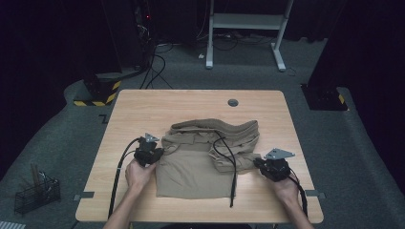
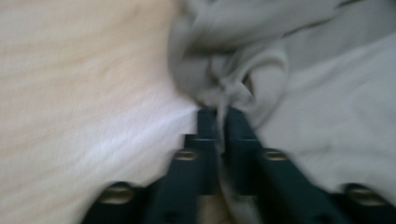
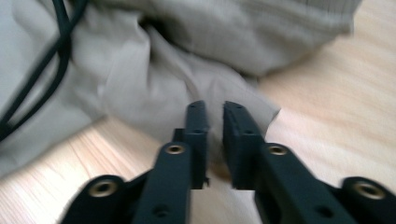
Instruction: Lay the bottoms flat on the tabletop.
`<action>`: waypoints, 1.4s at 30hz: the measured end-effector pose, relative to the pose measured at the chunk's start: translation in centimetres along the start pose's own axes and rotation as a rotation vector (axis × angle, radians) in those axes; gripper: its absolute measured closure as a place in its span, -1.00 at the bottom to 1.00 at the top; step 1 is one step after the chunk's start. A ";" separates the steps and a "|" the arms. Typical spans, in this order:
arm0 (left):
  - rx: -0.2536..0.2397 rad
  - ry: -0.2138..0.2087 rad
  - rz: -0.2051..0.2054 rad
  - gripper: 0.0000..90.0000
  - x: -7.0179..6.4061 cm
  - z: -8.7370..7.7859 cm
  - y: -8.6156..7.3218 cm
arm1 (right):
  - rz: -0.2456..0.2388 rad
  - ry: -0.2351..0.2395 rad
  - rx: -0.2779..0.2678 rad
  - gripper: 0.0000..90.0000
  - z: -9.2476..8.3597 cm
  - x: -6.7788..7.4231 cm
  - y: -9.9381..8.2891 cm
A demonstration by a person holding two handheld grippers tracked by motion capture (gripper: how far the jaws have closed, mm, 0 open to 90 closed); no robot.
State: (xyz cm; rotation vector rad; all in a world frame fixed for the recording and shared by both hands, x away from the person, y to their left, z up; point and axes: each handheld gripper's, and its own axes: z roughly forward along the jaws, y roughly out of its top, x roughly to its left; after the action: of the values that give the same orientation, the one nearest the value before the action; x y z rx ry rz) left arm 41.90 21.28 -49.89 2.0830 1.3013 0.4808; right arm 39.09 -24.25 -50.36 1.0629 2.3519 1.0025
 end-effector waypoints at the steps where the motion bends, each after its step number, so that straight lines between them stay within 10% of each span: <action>1: -0.023 -0.005 0.010 0.34 -0.2 -0.1 0.4 | 0.007 0.010 -0.025 0.68 0.0 0.0 0.4; 5: -0.059 -0.013 0.005 -0.08 -0.2 0.3 2.1 | 0.042 0.023 -0.102 0.55 0.0 0.0 2.3; 13: -0.097 -0.094 -0.056 -0.16 0.5 3.2 4.9 | 0.034 0.057 -0.102 0.36 2.9 1.2 5.8; 23: 0.029 -0.197 -0.031 0.80 0.5 5.0 4.4 | 0.010 0.095 0.057 0.99 6.0 1.8 4.7; 32: 0.037 -0.255 0.007 0.90 -2.3 1.3 2.0 | -0.097 0.141 0.073 0.99 2.8 3.5 3.2; 39: -0.028 -0.239 -0.018 0.88 -2.1 -0.1 2.6 | 0.118 -0.014 -0.136 0.39 -0.8 0.0 2.0; 42: -0.070 -0.240 -0.032 0.86 -1.8 -0.6 3.3 | 0.176 -0.082 -0.134 0.13 -1.0 -1.3 1.9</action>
State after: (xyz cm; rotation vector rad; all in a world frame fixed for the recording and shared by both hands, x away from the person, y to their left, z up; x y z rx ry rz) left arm 42.91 18.79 -47.21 1.9889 1.1592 0.2493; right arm 40.34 -24.82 -48.20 1.2503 2.1230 1.1391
